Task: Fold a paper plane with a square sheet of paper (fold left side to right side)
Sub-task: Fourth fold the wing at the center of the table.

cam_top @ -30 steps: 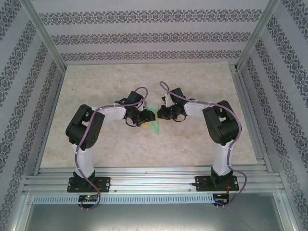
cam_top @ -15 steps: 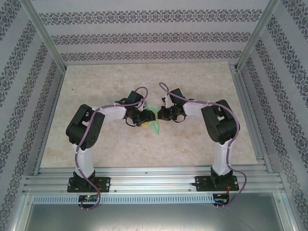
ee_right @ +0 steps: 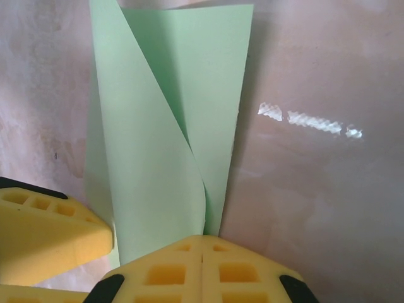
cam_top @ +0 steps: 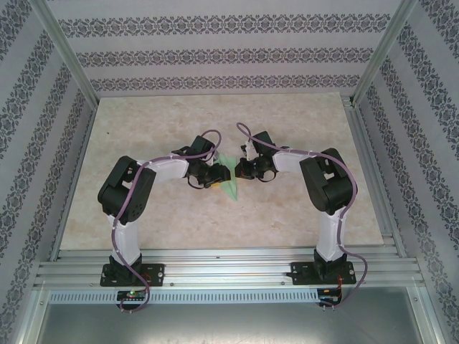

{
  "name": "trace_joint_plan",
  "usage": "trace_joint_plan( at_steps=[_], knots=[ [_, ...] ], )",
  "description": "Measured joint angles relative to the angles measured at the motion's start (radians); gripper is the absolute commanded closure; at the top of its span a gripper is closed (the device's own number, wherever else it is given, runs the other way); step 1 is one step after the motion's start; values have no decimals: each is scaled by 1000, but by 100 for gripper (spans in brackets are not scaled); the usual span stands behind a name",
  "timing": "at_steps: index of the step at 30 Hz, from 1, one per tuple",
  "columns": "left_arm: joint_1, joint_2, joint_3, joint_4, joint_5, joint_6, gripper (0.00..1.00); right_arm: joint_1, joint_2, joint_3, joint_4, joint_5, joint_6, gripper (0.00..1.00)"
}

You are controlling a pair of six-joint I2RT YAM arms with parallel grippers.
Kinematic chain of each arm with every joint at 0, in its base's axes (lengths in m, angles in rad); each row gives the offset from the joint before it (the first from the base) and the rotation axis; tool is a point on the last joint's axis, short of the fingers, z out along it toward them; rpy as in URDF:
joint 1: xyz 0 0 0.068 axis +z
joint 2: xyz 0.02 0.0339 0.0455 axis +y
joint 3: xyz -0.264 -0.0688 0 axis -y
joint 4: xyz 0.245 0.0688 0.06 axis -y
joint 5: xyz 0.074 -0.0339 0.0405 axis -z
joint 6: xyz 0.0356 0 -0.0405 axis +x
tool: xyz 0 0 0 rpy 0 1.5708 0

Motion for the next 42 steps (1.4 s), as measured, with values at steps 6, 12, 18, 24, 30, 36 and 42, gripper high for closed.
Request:
trace_joint_plan(
  at_steps=[6, 12, 18, 24, 30, 36, 42],
  knots=[
    [-1, -42, 0, -26, 0, 1, 62, 0, 0, 0, 0, 0, -8, 100],
    [-19, -60, 0, -5, 40, -15, 72, 5, 4, 11, -15, 8, -14, 100],
    [-39, -35, 8, 43, 69, -40, 76, 5, 4, 13, -18, 8, -14, 100],
    [-39, 5, 12, 58, 69, -49, 77, 6, 4, 13, -18, 9, -14, 100],
    [-39, 33, 12, 66, 73, -55, 77, 6, 4, 13, -18, 9, -14, 100],
    [-39, 53, 12, 77, 73, -56, 77, 6, 4, 13, -18, 9, -14, 100],
    [-39, 60, 12, 85, 78, -64, 77, 6, 6, 17, -22, 9, -14, 100]
  ],
)
